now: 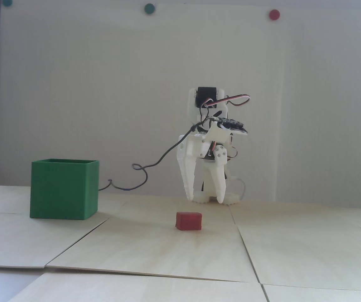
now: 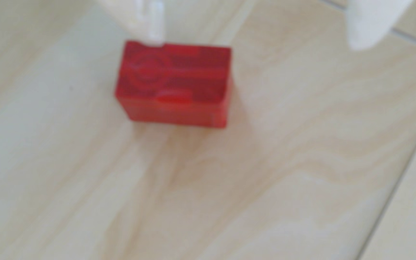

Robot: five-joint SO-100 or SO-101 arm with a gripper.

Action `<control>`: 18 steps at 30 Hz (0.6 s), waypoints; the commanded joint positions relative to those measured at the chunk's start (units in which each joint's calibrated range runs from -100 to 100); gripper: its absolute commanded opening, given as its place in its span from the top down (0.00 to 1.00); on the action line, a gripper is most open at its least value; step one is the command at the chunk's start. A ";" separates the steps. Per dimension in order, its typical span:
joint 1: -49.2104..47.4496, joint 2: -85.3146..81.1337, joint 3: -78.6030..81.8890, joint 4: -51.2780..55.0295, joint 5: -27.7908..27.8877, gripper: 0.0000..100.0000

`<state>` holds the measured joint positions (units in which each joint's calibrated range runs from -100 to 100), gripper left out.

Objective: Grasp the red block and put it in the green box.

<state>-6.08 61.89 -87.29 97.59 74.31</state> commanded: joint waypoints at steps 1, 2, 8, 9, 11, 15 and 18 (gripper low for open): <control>-0.56 -1.85 -3.93 1.65 -0.03 0.74; -0.56 -1.85 -3.75 1.65 -0.03 0.74; -0.24 -1.69 -3.66 1.65 -0.03 0.74; -0.24 -1.61 -3.66 1.65 -0.03 0.74; -0.16 -0.98 -3.57 1.65 -0.03 0.74; 0.00 2.58 -4.19 1.74 -0.03 0.74; 0.49 3.37 -4.19 1.74 -0.03 0.74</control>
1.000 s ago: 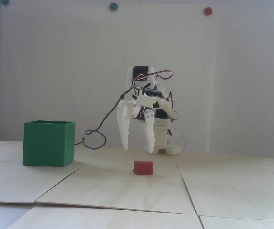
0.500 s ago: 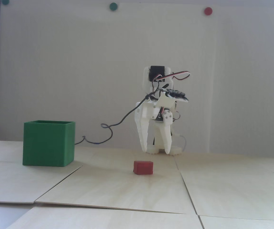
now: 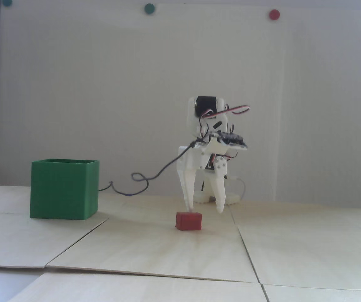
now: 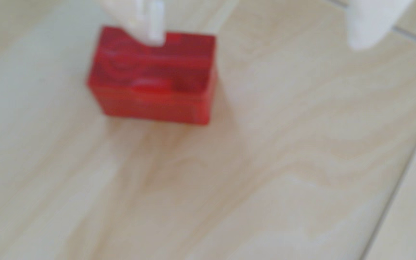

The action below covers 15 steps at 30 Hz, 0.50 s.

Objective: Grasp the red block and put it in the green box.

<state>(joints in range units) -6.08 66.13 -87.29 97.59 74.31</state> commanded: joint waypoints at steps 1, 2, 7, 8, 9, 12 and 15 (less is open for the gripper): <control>0.65 -0.87 -4.19 1.74 -0.03 0.74; 0.73 -0.87 -4.19 1.74 -0.03 0.74; 0.81 -0.95 -4.19 1.74 -0.08 0.74; 0.89 -0.95 -4.19 1.74 -0.08 0.74; 0.89 -1.03 -4.19 1.74 -0.08 0.73; 0.89 -1.74 -4.28 1.74 -0.08 0.73; 1.37 -4.90 -4.19 1.74 -2.79 0.73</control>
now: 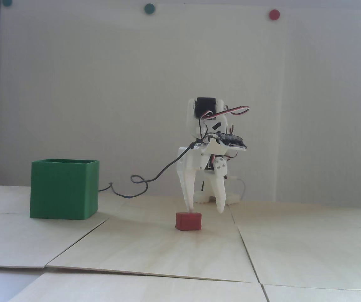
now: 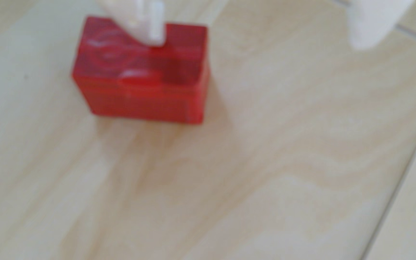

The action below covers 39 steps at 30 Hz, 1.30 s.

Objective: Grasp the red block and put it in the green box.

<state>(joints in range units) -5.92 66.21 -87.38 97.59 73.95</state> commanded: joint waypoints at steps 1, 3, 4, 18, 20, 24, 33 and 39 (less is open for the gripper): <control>1.30 -5.85 -4.10 1.74 -3.16 0.73; 1.54 -7.90 -3.84 1.74 -4.20 0.73; 1.70 -8.37 -3.75 1.74 -4.20 0.73; 3.87 -9.72 -3.84 1.74 -4.04 0.73; 3.95 -9.08 -3.84 1.74 -3.83 0.73; 3.71 -9.01 -3.57 1.74 -3.83 0.73; 3.39 -8.93 -3.57 1.74 -3.83 0.73; 2.18 -8.93 -3.57 1.74 -4.09 0.73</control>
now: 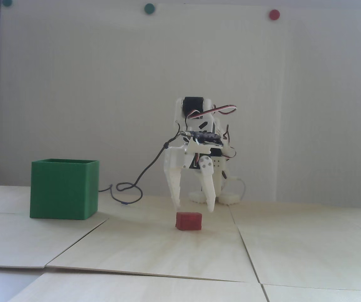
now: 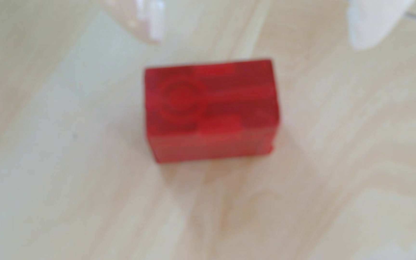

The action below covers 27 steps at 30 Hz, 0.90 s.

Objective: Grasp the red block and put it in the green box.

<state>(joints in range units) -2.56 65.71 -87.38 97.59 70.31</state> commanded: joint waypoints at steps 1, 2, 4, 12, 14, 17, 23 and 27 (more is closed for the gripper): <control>-1.26 -8.43 -3.66 1.74 -0.45 0.73; -1.26 -8.35 -3.84 1.74 -0.45 0.73; -1.26 -8.27 -3.84 1.74 -0.45 0.73; -1.18 -4.80 -4.19 1.74 -0.24 0.73; -1.18 -4.56 -4.19 1.74 -0.24 0.73; -1.34 -4.32 -4.19 1.74 -0.24 0.73; -1.82 -4.01 -4.19 1.74 -0.45 0.73; -2.63 -4.01 -4.19 1.74 -0.50 0.73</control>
<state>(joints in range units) -3.32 65.71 -87.38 97.59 70.31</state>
